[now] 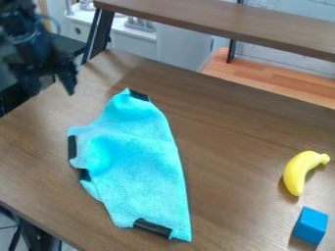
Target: Unfold the cloth from bottom left to the top right
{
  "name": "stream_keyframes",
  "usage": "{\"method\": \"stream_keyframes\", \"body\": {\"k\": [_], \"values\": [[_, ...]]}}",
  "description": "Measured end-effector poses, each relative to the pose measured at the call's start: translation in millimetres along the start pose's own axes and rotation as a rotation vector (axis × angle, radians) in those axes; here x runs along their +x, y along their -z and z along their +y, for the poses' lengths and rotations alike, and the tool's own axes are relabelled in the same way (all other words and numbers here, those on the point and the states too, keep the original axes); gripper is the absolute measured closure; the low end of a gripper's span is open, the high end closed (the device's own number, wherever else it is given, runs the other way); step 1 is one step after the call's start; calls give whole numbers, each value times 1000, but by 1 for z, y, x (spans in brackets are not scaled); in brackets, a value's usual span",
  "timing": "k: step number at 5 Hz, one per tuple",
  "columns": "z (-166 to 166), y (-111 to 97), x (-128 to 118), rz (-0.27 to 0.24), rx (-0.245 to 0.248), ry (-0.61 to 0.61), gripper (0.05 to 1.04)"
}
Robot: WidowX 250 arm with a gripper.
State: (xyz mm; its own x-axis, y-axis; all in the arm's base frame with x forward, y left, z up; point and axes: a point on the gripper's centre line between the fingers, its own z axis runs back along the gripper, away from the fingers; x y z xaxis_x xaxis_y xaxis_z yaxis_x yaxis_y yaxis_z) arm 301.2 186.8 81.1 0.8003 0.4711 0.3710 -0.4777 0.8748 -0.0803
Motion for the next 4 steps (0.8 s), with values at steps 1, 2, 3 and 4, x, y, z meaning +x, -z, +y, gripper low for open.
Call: {"method": "stream_keyframes", "body": {"k": [1,2,3,4], "values": [[9,18,-9,34,0,-88,82],[16,28,-18,57,42,-152,82],[21,38,-27,90,58,-195,82],[23,43,-38,88,79,-192,82]]}}
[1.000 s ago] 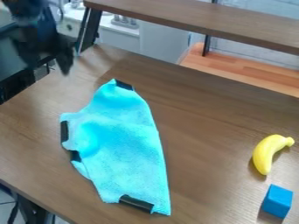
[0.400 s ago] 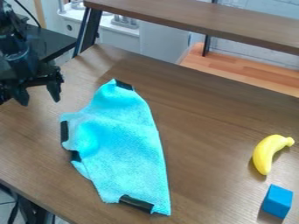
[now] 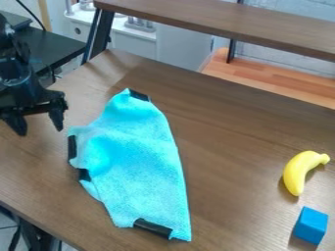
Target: Unfold the cloth from bottom left to the top right
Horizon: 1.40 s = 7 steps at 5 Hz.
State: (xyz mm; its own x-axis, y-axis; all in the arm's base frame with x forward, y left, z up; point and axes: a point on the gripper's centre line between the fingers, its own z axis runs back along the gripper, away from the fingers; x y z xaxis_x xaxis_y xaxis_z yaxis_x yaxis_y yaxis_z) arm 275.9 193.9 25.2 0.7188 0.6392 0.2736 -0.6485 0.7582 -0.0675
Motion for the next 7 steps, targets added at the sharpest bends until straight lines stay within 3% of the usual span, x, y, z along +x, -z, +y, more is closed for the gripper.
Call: {"method": "stream_keyframes", "body": {"k": [3,6,7], "values": [[-23,16,-31,8,-5,88,82],[-45,11,-25,10,-1,60,82],[-43,23,-25,25,33,51,107]]}}
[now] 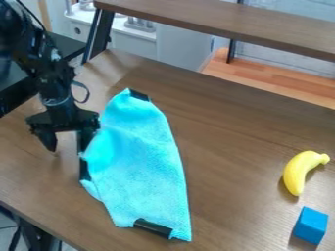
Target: Unfold the cloth from bottom left to the top right
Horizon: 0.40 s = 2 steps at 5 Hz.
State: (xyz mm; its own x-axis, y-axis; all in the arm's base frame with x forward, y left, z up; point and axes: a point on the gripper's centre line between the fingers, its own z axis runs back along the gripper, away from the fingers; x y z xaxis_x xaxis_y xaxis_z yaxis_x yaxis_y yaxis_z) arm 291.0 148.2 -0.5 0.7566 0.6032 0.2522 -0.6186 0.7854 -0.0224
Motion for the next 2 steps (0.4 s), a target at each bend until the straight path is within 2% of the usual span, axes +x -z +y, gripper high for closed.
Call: {"method": "stream_keyframes", "body": {"k": [1,2], "values": [[0,8,7,-12,41,20,270],[-2,10,12,-35,68,42,526]]}}
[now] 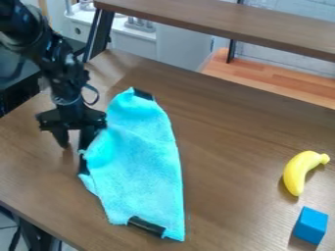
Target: Unfold the cloth from bottom left to the top right
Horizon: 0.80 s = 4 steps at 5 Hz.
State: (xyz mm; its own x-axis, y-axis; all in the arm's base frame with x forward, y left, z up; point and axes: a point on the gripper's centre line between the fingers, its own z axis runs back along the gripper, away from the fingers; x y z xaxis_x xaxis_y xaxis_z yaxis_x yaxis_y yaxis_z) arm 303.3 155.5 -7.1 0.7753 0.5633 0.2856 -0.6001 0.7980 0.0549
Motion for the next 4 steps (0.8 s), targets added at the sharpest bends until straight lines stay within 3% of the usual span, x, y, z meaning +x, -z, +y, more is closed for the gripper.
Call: {"method": "stream_keyframes", "body": {"k": [1,2,3,4], "values": [[-1,1,1,-5,-3,-4,765],[-2,-2,-6,39,-25,-13,939],[14,-13,-8,101,-43,-69,1018],[11,-42,7,100,-57,-104,1030]]}}
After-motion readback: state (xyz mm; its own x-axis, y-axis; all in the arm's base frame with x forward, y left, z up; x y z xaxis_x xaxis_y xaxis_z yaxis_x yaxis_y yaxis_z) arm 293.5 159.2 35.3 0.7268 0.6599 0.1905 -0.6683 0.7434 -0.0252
